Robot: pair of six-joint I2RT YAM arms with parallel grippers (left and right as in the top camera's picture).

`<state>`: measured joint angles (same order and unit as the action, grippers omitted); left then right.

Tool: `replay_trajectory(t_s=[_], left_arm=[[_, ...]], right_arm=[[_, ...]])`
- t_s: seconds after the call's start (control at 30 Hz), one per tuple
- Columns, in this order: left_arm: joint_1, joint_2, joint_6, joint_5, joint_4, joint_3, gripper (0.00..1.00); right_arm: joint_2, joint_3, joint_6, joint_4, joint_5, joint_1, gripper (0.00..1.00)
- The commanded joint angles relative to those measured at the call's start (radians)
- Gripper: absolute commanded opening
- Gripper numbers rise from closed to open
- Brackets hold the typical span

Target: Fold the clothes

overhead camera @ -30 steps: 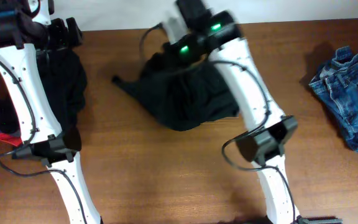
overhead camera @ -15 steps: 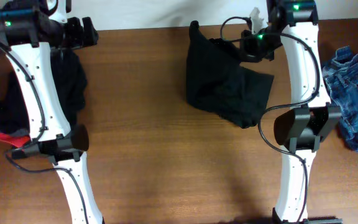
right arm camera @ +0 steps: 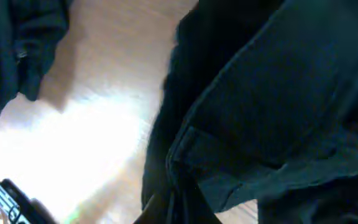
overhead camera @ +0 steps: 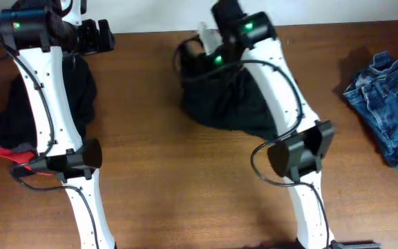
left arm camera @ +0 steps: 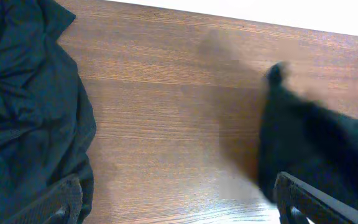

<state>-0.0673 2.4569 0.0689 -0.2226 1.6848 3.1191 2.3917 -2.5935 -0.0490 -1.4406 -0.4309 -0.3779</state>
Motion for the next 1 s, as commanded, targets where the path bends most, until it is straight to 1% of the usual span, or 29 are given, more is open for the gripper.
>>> replay_trajectory(t_s=[0.0,0.27,0.3,0.33,0.37,0.4,0.43,0.5,0.6,0.63,0.7,0.73,0.8,0.83,0.87,0.97], left_arm=[[0.002,-0.039,-0.006,0.013,0.003,-0.02,0.98],[0.001,-0.035,-0.017,0.014,0.003,-0.029,0.98],[0.001,-0.035,-0.017,0.014,0.003,-0.029,0.98],[0.001,-0.035,-0.017,0.014,0.003,-0.029,0.98],[0.002,-0.035,-0.017,0.013,0.003,-0.029,0.98],[0.002,-0.035,-0.017,0.01,0.003,-0.029,0.98],[0.002,-0.035,-0.016,0.005,0.003,-0.031,0.98],[0.005,-0.035,-0.017,-0.015,0.003,-0.042,0.98],[0.019,-0.035,-0.016,-0.036,0.003,-0.096,0.98],[0.029,-0.035,-0.017,-0.044,0.003,-0.132,0.98],[0.056,-0.035,-0.017,-0.047,0.003,-0.213,0.9],[0.078,-0.035,-0.017,-0.047,0.002,-0.278,0.89],[0.108,-0.035,-0.027,-0.047,-0.016,-0.38,0.79],[0.129,-0.035,-0.054,-0.047,-0.036,-0.454,0.73],[0.146,-0.035,-0.066,-0.046,-0.058,-0.513,0.7],[0.165,-0.035,-0.07,-0.047,-0.1,-0.609,0.7]], right_arm=[[-0.029,0.0,-0.008,0.014,-0.01,-0.055,0.04],[-0.029,0.0,-0.011,0.046,0.0,-0.149,0.04],[-0.029,0.0,-0.012,0.048,0.004,-0.153,0.13],[-0.029,-0.003,-0.012,0.055,0.006,-0.152,0.49],[-0.029,-0.014,-0.018,0.055,0.006,-0.144,0.74],[-0.029,-0.026,-0.024,0.055,0.006,-0.135,0.88],[-0.029,-0.05,-0.048,0.05,0.009,-0.116,0.97],[-0.03,-0.09,-0.074,0.037,0.009,-0.08,1.0],[-0.03,-0.168,-0.125,-0.024,0.013,0.01,0.99],[-0.03,-0.188,-0.142,-0.069,0.031,0.062,0.99],[-0.03,-0.189,-0.148,-0.141,0.048,0.15,0.99],[-0.029,-0.183,-0.147,-0.197,0.063,0.219,0.99],[-0.028,-0.158,-0.147,-0.253,0.096,0.303,0.99],[-0.028,-0.133,-0.126,-0.258,0.1,0.352,0.99],[-0.028,-0.103,-0.118,-0.258,0.101,0.394,0.99],[-0.028,-0.02,-0.085,-0.241,0.103,0.453,0.99]])
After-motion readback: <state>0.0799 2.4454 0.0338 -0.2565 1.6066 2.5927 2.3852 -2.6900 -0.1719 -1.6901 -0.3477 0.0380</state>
